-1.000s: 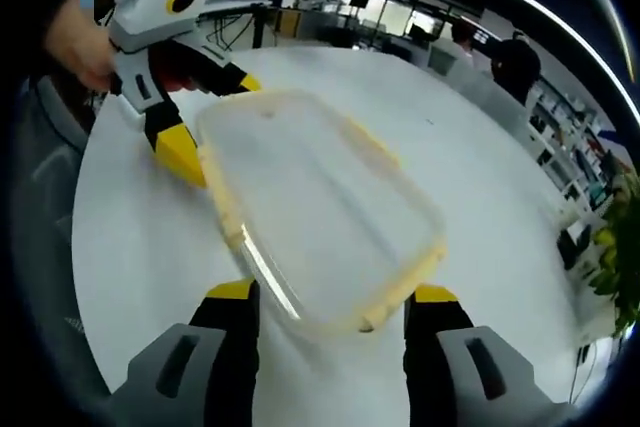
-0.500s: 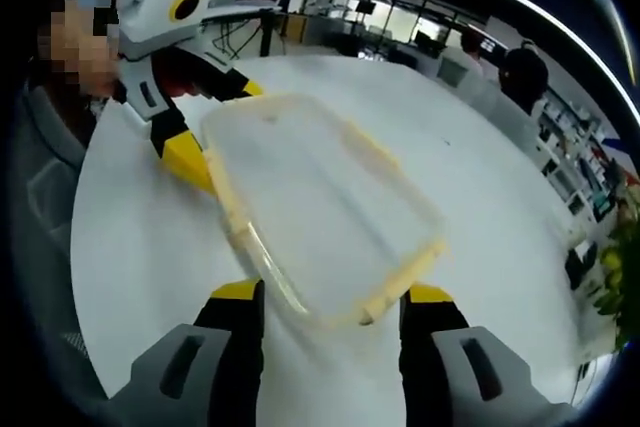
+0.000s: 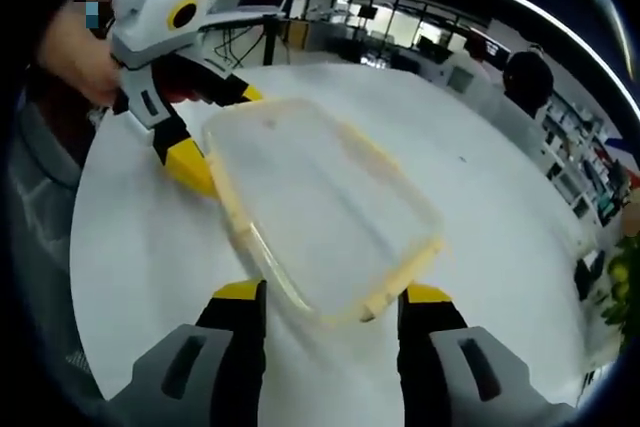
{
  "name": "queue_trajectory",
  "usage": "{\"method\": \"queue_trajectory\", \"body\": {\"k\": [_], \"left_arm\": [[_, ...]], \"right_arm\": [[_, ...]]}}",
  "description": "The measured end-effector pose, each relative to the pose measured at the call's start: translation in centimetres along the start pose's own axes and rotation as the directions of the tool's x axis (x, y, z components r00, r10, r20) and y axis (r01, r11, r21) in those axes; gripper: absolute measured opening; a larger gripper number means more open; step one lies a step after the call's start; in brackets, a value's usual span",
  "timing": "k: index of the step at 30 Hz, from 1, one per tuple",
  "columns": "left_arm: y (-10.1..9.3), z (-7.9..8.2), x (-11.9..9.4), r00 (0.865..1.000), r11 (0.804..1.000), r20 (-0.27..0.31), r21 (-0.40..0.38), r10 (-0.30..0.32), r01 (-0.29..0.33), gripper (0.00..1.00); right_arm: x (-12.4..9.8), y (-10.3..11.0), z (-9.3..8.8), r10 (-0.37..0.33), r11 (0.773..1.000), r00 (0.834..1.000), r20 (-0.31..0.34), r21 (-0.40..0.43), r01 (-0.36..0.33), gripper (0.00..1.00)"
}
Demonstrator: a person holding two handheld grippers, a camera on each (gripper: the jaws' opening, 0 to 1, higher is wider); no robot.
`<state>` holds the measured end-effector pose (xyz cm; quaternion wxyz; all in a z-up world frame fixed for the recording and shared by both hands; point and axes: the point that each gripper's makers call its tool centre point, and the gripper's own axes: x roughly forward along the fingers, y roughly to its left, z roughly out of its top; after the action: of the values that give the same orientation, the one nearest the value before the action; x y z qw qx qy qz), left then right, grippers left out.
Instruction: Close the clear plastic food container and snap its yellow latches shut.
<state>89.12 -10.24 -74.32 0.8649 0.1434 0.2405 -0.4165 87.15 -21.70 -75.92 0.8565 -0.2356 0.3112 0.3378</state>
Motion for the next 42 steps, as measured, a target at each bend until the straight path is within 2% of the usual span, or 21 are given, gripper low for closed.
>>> {"method": "queue_trajectory", "body": {"k": [10, 17, 21, 24, 32, 35, 42], "left_arm": [[1.1, -0.5, -0.6, 1.000, 1.000, -0.002, -0.004, 0.022, -0.022, 0.54], [1.3, -0.6, -0.8, 1.000, 1.000, -0.010, -0.004, 0.029, -0.029, 0.53], [1.5, -0.6, -1.0, 0.999, 0.999, -0.010, -0.016, 0.040, -0.040, 0.55], [1.6, -0.7, -1.3, 0.999, 0.999, -0.012, -0.030, 0.044, -0.045, 0.55], [1.4, 0.1, -3.4, 0.997, 0.995, 0.011, -0.063, 0.080, -0.079, 0.58], [1.0, 0.5, -4.7, 0.996, 0.993, 0.025, -0.077, 0.088, -0.086, 0.59], [-0.2, 1.0, -7.9, 0.991, 0.987, 0.049, -0.110, 0.122, -0.116, 0.60]], "right_arm": [[0.9, 0.5, 1.0, 0.014, 1.000, 1.000, 0.010, -0.009, -0.014, 0.48], [0.8, 0.4, 1.0, 0.019, 1.000, 1.000, 0.015, -0.019, -0.018, 0.45], [0.5, 0.2, 0.8, 0.012, 1.000, 1.000, 0.012, 0.020, -0.012, 0.53], [0.2, 0.4, 0.7, 0.015, 1.000, 1.000, 0.011, 0.023, -0.015, 0.52], [-1.8, 0.1, 1.2, -0.016, 0.997, 0.999, 0.040, 0.071, 0.013, 0.55], [-2.8, -0.1, 1.5, -0.028, 0.994, 0.998, 0.057, 0.105, 0.021, 0.57], [-5.2, 0.2, 1.5, -0.049, 0.993, 0.996, 0.069, 0.114, 0.041, 0.58]]}}
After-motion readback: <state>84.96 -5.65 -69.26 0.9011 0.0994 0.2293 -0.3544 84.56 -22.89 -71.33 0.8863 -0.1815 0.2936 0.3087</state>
